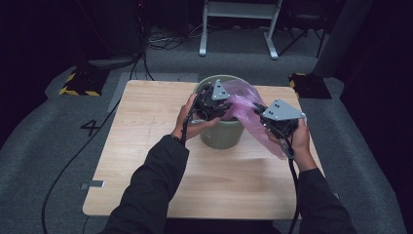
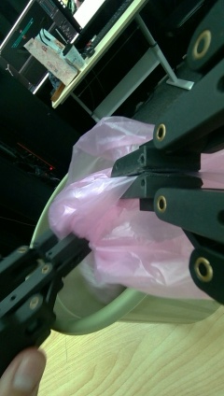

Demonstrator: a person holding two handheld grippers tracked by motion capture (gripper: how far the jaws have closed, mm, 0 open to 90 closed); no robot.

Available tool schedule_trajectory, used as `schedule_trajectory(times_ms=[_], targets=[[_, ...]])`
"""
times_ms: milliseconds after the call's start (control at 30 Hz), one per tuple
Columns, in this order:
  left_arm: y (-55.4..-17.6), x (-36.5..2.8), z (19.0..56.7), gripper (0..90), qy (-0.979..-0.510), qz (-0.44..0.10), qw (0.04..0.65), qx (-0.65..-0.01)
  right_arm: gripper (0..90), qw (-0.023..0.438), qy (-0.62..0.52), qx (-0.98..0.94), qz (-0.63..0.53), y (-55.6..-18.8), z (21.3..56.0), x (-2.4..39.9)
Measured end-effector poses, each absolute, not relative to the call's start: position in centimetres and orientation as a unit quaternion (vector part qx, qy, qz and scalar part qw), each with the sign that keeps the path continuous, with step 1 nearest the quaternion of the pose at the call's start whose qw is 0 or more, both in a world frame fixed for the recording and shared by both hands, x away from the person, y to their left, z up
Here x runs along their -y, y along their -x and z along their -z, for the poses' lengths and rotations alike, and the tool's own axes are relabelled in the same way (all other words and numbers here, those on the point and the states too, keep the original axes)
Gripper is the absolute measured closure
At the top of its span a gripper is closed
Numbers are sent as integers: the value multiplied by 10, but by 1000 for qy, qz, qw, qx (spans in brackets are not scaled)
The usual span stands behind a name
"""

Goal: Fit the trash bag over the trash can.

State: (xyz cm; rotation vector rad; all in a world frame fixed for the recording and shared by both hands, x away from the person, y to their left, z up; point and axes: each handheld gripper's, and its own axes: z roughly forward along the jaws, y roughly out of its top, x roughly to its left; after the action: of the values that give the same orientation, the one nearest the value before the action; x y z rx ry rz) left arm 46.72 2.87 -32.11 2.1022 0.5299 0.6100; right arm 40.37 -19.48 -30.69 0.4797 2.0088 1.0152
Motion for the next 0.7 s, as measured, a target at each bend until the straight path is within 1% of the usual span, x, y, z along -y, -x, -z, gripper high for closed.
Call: schedule_trajectory(times_ms=[67,133,200,267,300,333,400,567,633,700], targets=[[-470,-33,322,870,-842,-245,428,-220,840,406,-190,-797,-404,-403,308,193],[-471,-36,322,890,-841,-245,425,-227,754,404,-196,-794,-409,-403,309,192],[-474,-41,323,894,-841,-241,424,-234,748,396,-198,-794,-417,-402,309,194],[-475,-46,324,895,-839,-242,424,-240,646,387,-197,-796,-422,-401,310,196],[-475,-47,325,895,-839,-242,424,-242,567,385,-196,-796,-423,-400,310,196],[-476,-49,325,894,-839,-243,423,-243,507,387,-200,-796,-420,-399,310,197],[-477,-53,326,895,-837,-245,422,-247,439,384,-205,-795,-423,-395,309,201],[-478,-59,328,894,-834,-247,423,-255,339,370,-219,-796,-426,-385,309,216],[-479,-61,330,894,-834,-250,420,-256,321,368,-222,-799,-421,-382,310,221],[-479,-64,331,894,-832,-248,424,-259,319,350,-226,-802,-428,-379,311,229]])
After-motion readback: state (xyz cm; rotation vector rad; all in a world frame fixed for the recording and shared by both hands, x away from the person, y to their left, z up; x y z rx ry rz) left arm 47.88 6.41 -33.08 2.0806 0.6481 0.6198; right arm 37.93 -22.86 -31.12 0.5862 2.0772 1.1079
